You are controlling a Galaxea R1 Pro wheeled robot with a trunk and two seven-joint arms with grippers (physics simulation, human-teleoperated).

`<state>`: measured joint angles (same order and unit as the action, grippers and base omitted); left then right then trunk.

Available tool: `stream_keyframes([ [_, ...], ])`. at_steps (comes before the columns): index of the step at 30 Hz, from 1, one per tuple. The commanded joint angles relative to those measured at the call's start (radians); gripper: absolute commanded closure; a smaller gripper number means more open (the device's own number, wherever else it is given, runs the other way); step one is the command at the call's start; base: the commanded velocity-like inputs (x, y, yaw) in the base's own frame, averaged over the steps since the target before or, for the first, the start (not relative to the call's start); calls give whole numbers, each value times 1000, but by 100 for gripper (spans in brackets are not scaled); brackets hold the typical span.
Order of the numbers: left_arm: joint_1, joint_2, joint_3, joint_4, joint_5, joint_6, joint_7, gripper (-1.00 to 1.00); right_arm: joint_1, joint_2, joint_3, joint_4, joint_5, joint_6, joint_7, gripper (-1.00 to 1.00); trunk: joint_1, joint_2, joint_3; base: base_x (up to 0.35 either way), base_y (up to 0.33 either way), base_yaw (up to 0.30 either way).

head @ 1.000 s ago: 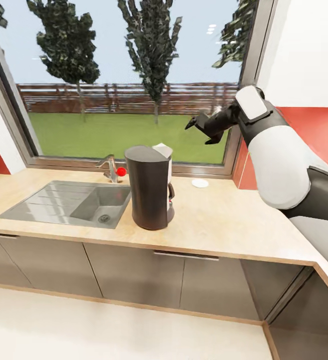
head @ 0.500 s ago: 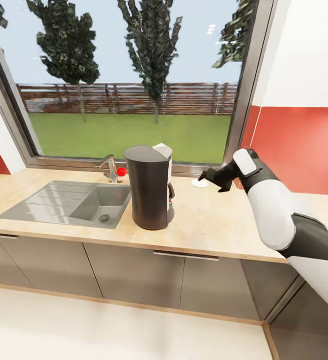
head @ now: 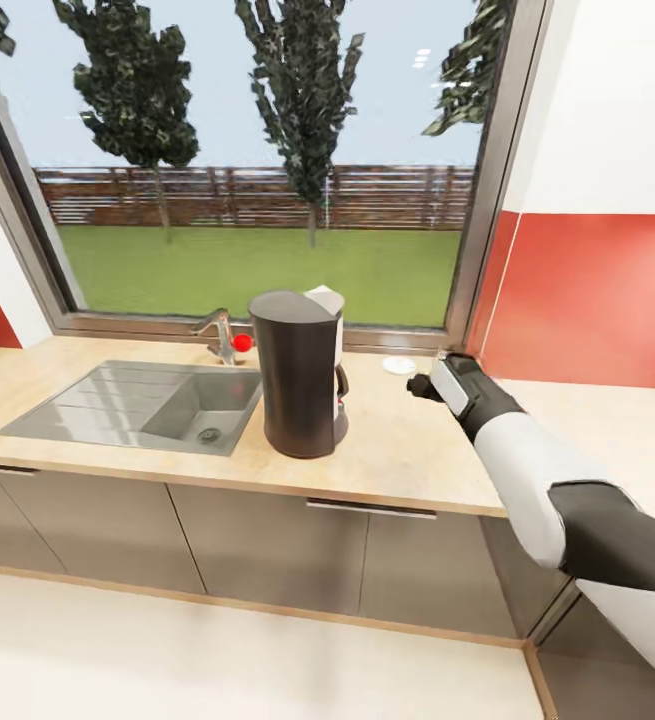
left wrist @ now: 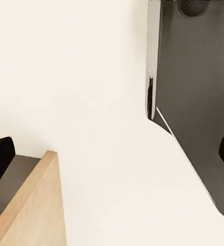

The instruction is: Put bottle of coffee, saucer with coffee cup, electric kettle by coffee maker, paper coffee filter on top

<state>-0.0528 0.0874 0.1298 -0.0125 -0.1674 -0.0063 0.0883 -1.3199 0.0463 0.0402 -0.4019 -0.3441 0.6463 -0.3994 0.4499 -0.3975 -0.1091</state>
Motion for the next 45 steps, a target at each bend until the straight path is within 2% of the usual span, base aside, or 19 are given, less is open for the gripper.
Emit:
stream_keyframes([
  [1, -1, 0, 8, 0, -11, -1, 2, -100, 27, 0, 36, -1, -9, -70, -8, -100, 0, -3, -2, -217, 40, 0],
  [5, -1, 1, 8, 0, -11, -3, 1, -100, 121, -2, 138, 4, 6, -408, -10, -100, 0, -3, -2, -278, 69, 0],
  [7, -1, 1, 8, 0, -11, -3, 1, -100, 176, -3, 169, 5, 47, -586, -11, -100, 0, -3, -2, -306, 82, 0],
  [8, -1, 1, 8, 0, -11, -3, 1, -100, 191, -3, 173, 5, 62, -630, -11, -100, 0, -3, -2, -309, 84, 0],
  [9, -2, 0, 8, 0, -11, -4, 1, -100, 288, -2, 187, 7, 190, -905, -16, -100, 0, -3, -2, -310, 86, 0],
  [11, -2, 0, 8, -1, -11, -5, 1, -100, 339, 0, 189, 7, 229, -1040, -18, -100, 0, -3, -2, -255, 67, 0],
  [16, -2, 0, 8, -28, -11, -4, 1, -100, 471, 3, 191, 20, 255, -1380, -18, -100, 0, -3, -2, -75, 17, 0],
  [17, -2, 1, 8, -34, -11, -4, 1, -100, 509, 5, 191, 34, 257, -1478, -17, -100, 0, -3, -2, -13, 3, 0],
  [18, -2, 1, 8, -39, -11, -3, 1, -100, 570, 20, 191, 74, 258, -1611, -17, -100, 0, -3, -2, -4, 1, 0],
  [19, -2, 1, 8, -40, -11, -3, 1, -100, 604, 34, 191, 96, 258, -1670, -19, -100, 0, -3, -2, -2, 5, 0],
  [20, -2, 2, 8, -41, -11, -3, 1, -100, 625, 41, 190, 108, 258, -1693, -23, -100, 0, -3, -2, -1, 26, 0],
  [23, -2, 2, 8, -41, -11, -3, 1, -100, 698, 53, 190, 139, 257, -1693, -43, -100, 0, -3, -2, -1, 60, 0],
  [30, -2, 0, 8, -42, -11, -4, 1, -100, 869, 58, 190, 156, 256, -1693, -64, -100, 0, -3, -2, 0, 145, 0],
  [33, -2, -1, 8, -43, -11, -5, 0, -100, 911, 59, 190, 190, 255, -1693, -65, -100, 0, -3, -2, 0, 214, 0],
  [37, -2, -6, 8, -44, -11, -6, 0, -100, 937, 64, 191, 329, 256, -1693, -63, -100, 0, -3, -2, 0, 97, 0],
  [41, -2, -9, 8, -44, -12, -6, -1, -100, 965, 70, 190, 369, 258, -1693, -61, -100, 0, -3, -2, 0, 17, 0],
  [43, -2, -10, 6, -43, -13, -5, 0, -100, 985, 71, 190, 375, 258, -1586, -60, -100, 0, -3, -2, 0, 5, 0],
  [45, -2, -11, 6, -43, -16, -3, 0, -100, 996, 72, 190, 377, 257, -1390, -59, -100, 0, -3, -2, 0, 2, 0],
])
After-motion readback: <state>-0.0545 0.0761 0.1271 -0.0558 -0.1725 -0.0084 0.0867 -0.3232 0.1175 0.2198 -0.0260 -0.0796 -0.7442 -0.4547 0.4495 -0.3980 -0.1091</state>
